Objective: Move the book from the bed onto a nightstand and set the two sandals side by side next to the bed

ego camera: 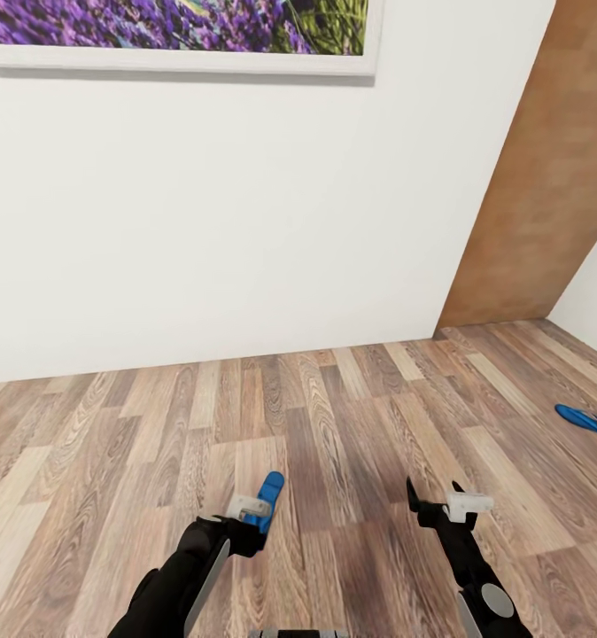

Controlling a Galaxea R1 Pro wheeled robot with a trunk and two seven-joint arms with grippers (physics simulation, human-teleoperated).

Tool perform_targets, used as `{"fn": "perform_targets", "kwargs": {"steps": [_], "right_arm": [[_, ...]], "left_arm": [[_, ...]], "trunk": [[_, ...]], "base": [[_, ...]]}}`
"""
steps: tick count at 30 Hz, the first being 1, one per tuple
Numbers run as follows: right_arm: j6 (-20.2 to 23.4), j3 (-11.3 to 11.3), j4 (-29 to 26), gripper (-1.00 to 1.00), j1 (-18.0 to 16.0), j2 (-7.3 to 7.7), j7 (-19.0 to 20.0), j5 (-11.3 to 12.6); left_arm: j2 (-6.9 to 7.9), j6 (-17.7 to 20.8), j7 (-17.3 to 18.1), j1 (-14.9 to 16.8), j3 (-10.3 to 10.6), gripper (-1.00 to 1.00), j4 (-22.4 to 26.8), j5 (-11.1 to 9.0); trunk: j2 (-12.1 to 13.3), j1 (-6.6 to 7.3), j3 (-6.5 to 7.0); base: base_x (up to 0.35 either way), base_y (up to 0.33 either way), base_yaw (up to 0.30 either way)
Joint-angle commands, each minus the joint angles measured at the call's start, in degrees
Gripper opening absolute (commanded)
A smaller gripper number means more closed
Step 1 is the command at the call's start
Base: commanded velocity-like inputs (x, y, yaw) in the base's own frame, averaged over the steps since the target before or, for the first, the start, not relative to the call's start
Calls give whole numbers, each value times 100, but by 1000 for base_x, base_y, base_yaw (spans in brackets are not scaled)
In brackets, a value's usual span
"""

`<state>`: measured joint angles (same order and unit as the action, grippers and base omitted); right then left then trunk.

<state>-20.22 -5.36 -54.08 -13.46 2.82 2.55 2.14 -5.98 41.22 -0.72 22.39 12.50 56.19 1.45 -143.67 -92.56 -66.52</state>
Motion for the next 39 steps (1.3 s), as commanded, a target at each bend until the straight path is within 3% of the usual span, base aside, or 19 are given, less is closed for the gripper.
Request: {"fn": "perform_targets", "kwargs": {"steps": [1,30,39], "right_arm": [[-17,-7,4,100,-3,0,27,23],[-18,1,11,100,-5,0,27,23],[-21,1,11,100,-6,0,27,23]], "left_arm": [[0,26,-7,2,7,100,6,14],[0,26,-7,2,7,100,10,14],[0,26,-9,2,9,100,15,17]], "trunk": [[-3,-1,-27],[-42,-76,-670],[-42,-76,-670]], "base": [[0,0,0],[0,0,0],[0,0,0]]}}
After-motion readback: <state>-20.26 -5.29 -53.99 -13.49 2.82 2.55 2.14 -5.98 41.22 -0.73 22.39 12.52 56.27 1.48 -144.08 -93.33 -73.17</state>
